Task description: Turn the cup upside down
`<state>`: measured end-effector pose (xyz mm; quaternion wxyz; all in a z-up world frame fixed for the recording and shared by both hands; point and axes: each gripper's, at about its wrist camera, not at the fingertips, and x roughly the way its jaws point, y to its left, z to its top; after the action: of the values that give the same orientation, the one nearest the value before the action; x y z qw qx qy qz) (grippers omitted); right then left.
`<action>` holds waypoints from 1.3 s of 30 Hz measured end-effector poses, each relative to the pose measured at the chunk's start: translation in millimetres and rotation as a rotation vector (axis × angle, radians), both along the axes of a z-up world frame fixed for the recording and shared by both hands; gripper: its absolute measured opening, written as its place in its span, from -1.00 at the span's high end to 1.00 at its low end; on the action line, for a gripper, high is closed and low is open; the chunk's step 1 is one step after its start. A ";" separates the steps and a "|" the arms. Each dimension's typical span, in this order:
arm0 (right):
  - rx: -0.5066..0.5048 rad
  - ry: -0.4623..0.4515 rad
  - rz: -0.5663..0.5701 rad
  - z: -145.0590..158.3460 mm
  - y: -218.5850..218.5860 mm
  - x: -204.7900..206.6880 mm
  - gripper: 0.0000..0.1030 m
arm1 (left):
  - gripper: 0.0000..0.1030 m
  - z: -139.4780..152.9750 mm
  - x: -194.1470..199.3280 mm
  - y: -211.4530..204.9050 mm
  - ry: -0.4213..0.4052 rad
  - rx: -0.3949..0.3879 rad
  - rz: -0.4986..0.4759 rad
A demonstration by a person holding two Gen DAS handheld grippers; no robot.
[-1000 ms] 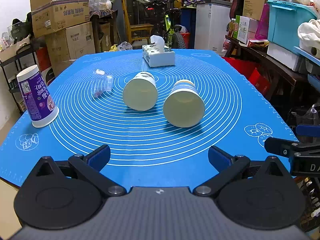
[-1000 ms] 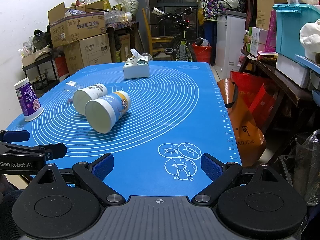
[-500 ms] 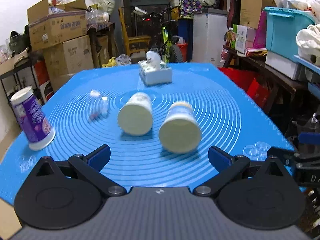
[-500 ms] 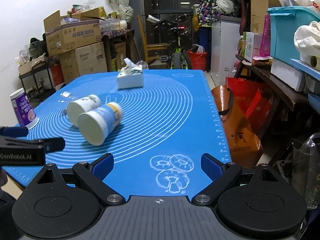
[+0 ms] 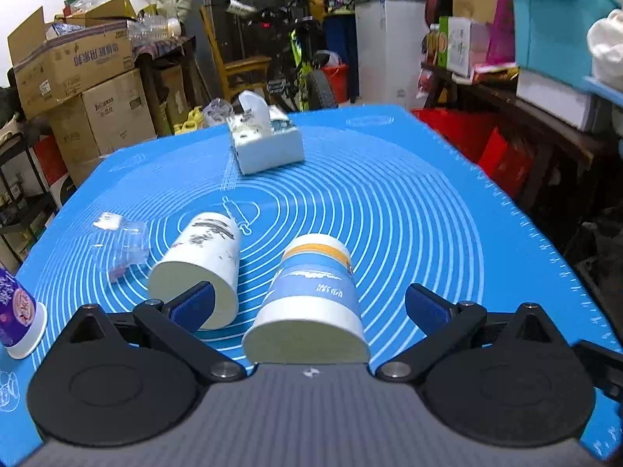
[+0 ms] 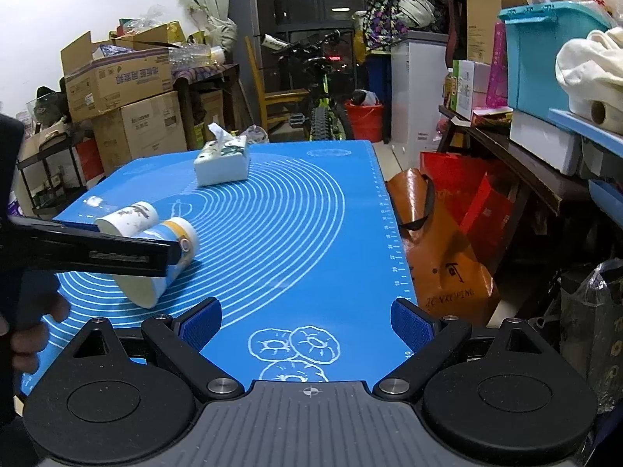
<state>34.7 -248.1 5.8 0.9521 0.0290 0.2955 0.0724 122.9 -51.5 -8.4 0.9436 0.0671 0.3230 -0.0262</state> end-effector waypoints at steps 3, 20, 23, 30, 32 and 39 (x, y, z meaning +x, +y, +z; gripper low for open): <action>0.004 0.007 -0.006 -3.8 -3.5 4.1 -0.83 | -0.69 -6.4 8.5 1.6 0.049 -0.030 0.013; 0.011 -0.001 -0.014 -3.3 -3.0 1.9 -0.83 | -0.24 10.6 -23.2 2.0 0.097 -0.064 0.002; 0.010 -0.003 -0.012 -1.4 -1.3 -0.5 -0.83 | -0.25 8.6 -35.0 -1.9 0.109 -0.055 -0.001; 0.002 0.007 -0.004 -1.3 1.6 -2.8 -0.83 | -0.32 -7.5 -34.0 -2.7 0.165 -0.048 -0.002; 0.000 0.012 -0.006 -2.0 0.8 -2.2 -0.83 | -0.36 -9.6 -35.5 -1.4 0.165 -0.045 -0.007; -0.007 0.019 -0.008 -3.5 1.5 0.7 -0.83 | -0.74 -7.3 -38.6 -1.9 0.143 -0.052 -0.029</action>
<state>35.4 -246.6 2.3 0.9496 0.0275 0.3049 0.0675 84.3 -53.4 -15.7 0.9191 0.0451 0.3879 -0.0529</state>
